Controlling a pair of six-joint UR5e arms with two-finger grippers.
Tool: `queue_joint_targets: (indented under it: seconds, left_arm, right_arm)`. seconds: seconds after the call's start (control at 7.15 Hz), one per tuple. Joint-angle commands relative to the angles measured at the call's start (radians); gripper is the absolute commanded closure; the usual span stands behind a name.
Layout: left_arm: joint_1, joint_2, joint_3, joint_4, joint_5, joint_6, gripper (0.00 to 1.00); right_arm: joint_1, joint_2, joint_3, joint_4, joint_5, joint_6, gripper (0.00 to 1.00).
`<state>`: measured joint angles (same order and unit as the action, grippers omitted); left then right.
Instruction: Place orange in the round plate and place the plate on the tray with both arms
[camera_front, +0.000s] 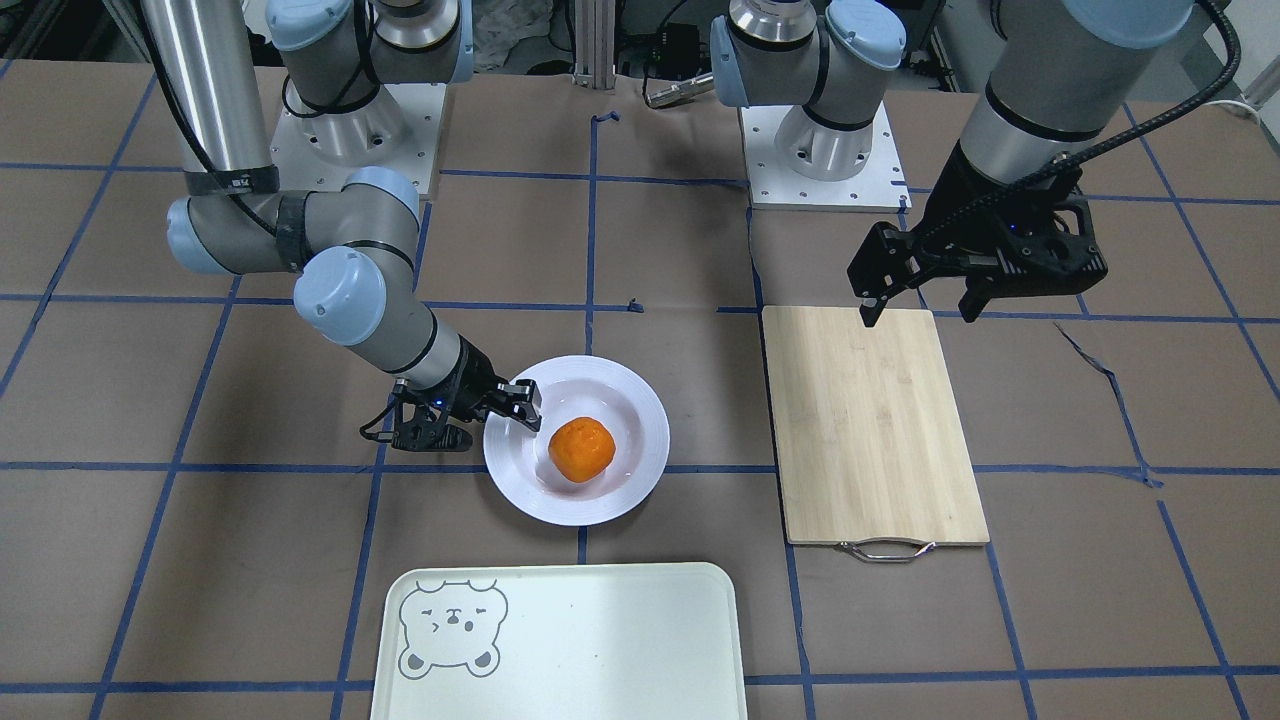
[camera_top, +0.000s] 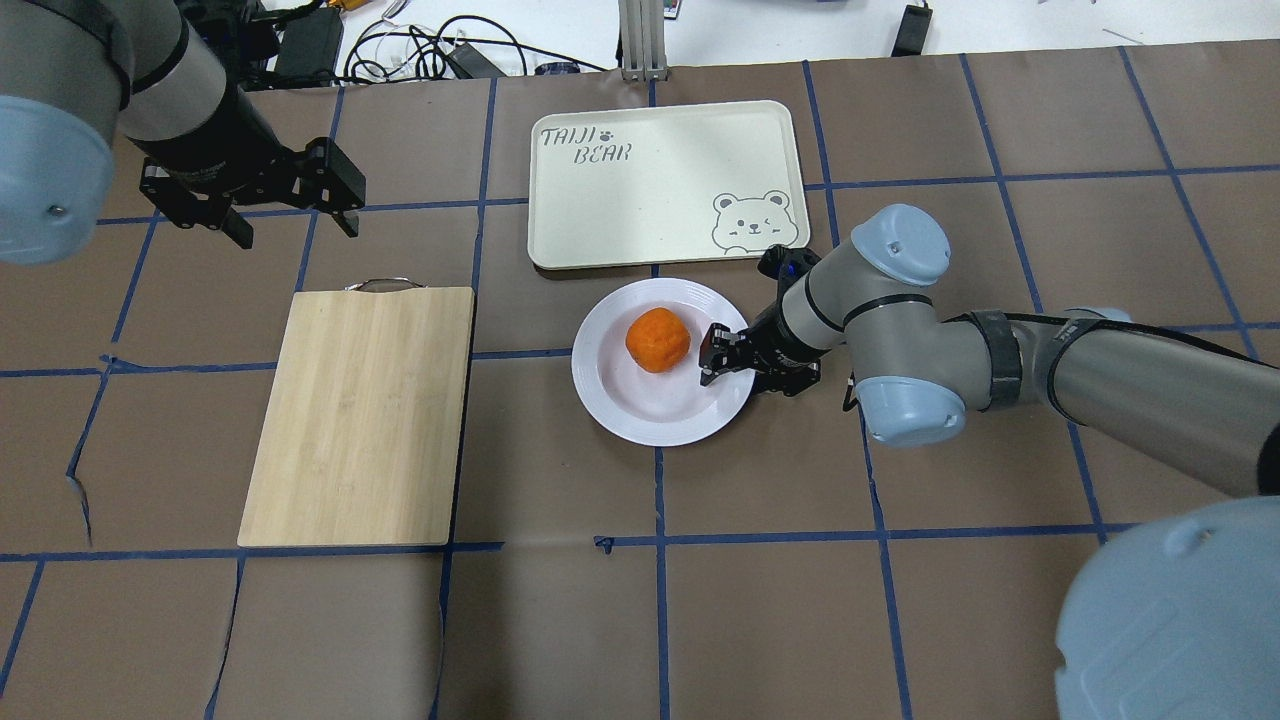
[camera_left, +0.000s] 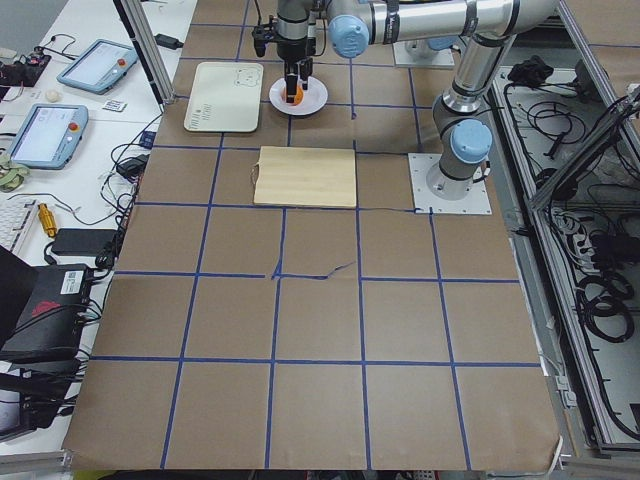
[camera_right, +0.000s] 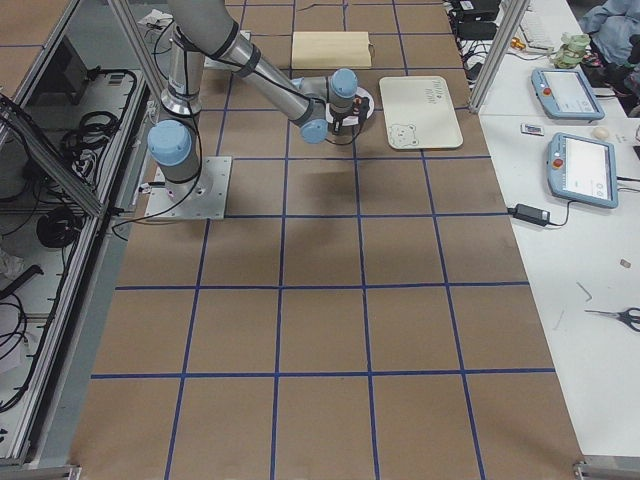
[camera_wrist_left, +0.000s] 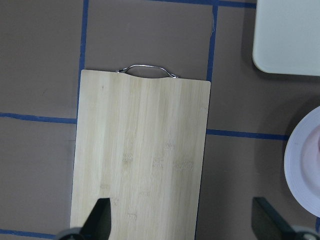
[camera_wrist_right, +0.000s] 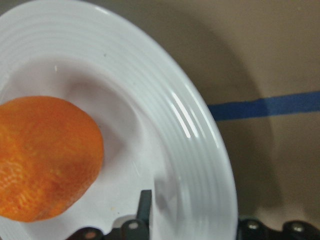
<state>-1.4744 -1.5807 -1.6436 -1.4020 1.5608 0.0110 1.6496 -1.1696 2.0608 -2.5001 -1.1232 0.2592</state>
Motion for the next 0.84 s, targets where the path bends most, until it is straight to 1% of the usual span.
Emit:
queue_joint_targets:
  seconds: [0.0,0.14,0.42,0.56,0.7]
  left_arm:
    - [-0.001,0.001,0.001,0.0,-0.024,-0.006,0.0]
    - [0.005,-0.001,0.001,0.0,-0.084,-0.002,0.0]
    - [0.006,0.002,0.001,0.0,-0.085,0.007,0.0]
    - [0.008,0.014,0.002,0.0,-0.087,0.007,0.0]
    - [-0.001,0.019,0.001,-0.003,-0.082,0.009,0.0]
  right_arm:
    - [0.001,-0.01,-0.02,0.012,0.0,0.027,0.93]
    - [0.009,-0.03,-0.059,0.018,-0.001,0.108,0.94]
    - [0.001,-0.044,-0.132,0.096,0.003,0.107,0.95]
    - [-0.016,-0.051,-0.158,0.086,0.006,0.118,0.96]
    - [-0.033,-0.045,-0.213,0.092,0.005,0.121,0.96]
